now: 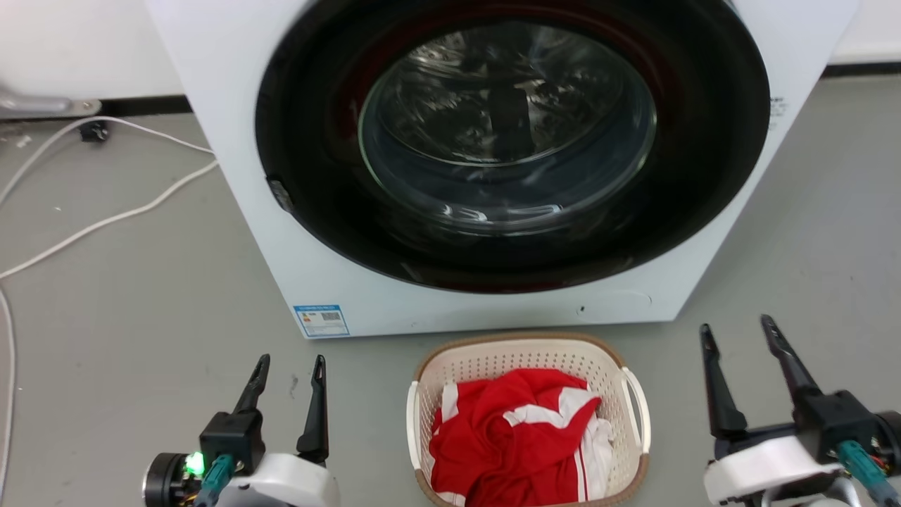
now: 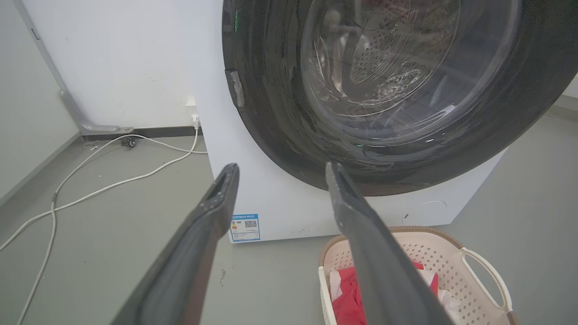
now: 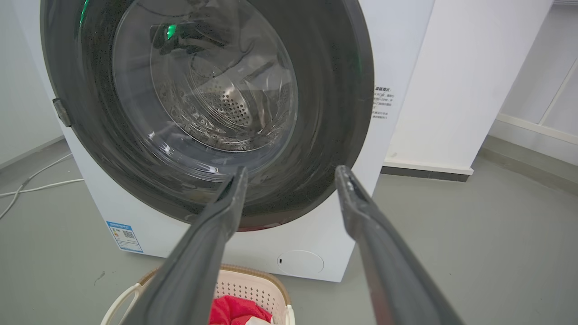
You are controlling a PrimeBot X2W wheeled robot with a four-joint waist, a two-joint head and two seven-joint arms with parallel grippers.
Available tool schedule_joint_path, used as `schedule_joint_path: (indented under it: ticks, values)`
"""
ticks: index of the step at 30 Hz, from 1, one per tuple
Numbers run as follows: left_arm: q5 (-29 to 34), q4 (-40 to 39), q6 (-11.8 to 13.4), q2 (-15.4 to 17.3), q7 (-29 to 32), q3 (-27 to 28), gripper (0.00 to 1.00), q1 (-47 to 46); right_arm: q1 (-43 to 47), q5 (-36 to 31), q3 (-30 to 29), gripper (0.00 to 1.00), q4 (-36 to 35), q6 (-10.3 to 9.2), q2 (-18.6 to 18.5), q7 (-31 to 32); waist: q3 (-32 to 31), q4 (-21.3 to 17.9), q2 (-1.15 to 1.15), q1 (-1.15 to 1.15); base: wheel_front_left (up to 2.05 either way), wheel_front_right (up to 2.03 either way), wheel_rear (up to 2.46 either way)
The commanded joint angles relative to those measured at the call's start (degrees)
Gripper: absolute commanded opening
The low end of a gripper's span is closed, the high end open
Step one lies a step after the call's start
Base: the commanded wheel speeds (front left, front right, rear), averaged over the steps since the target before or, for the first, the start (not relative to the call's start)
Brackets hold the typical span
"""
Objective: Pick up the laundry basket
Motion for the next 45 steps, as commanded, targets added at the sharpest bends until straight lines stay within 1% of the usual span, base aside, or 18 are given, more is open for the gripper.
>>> schedule_joint_path:
  ticks: [1, 4, 9, 15, 17, 22, 27, 35, 39, 45]
  values:
    - [-0.40, 1.86, -0.13, 0.09, -0.16, -0.19, 1.00, -1.51, -1.82, -0.79, 0.76, 1.00, 0.80, -0.04, -0.09, -0.12, 1.52, -0.87, 0.00, 0.00, 0.00, 0.00, 0.00]
    - [-0.99, 6.01, -0.46, 0.09, -0.16, -0.76, 1.00, -4.41, -3.96, -1.88, 1.44, 1.00, 2.88, -0.04, -0.11, -0.12, 3.59, -1.69, 0.00, 0.00, 0.00, 0.00, 0.00]
    - [-1.71, 13.75, -1.19, 0.13, -0.16, -2.37, 1.00, -9.80, -8.62, -4.05, 2.44, 1.00, 8.52, -0.04, -0.08, -0.12, 7.47, -2.22, 0.00, 0.00, 0.00, 0.00, 0.00]
    - [-1.75, 22.57, -1.62, 0.09, -0.16, -3.94, 1.00, -16.71, -15.12, -6.34, 4.53, 1.00, 19.09, -0.04, -0.06, -0.13, 13.45, -2.99, 0.00, 0.00, 0.00, 0.00, 0.00]
    - [-1.82, 24.07, -1.88, 0.09, -0.16, -4.17, 1.00, -17.73, -16.76, -6.51, 4.65, 1.00, 20.15, -0.05, -0.10, -0.13, 14.65, -3.17, 0.00, 0.00, 0.00, 0.00, 0.00]
    - [-2.56, 31.18, -2.73, 0.11, -0.16, -5.98, 1.00, -23.87, -22.48, -9.02, 4.74, 1.00, 28.50, -0.05, -0.06, -0.12, 19.80, -3.39, 0.00, 0.00, 0.00, 0.00, 0.00]
    - [-2.96, 38.27, -3.30, 0.10, -0.16, -8.55, 1.00, -29.14, -27.77, -11.01, 3.89, 1.00, 35.21, -0.05, -0.06, -0.13, 24.38, -3.28, 0.00, 0.00, 0.00, 0.00, 0.00]
    - [-5.61, 47.83, -3.87, 0.11, -0.16, -11.59, 1.00, -36.80, -35.47, -14.74, 1.35, 1.00, 45.89, -0.05, -0.13, -0.12, 30.26, -3.30, 0.00, 0.00, 0.00, 0.00, 0.00]
    - [-7.42, 51.01, -4.14, 0.10, -0.16, -13.26, 1.00, -39.99, -38.99, -16.73, -0.37, 1.00, 50.93, -0.05, -0.81, -0.12, 33.07, -2.90, 0.00, 0.00, 0.00, 0.00, 0.00]
    - [-10.27, 53.21, -4.24, 0.10, -0.16, -16.41, 1.00, -43.95, -43.47, -19.01, -3.10, 1.00, 55.58, -0.05, -1.47, -0.11, 36.83, -2.14, 0.00, 0.00, 0.00, 0.00, 0.00]
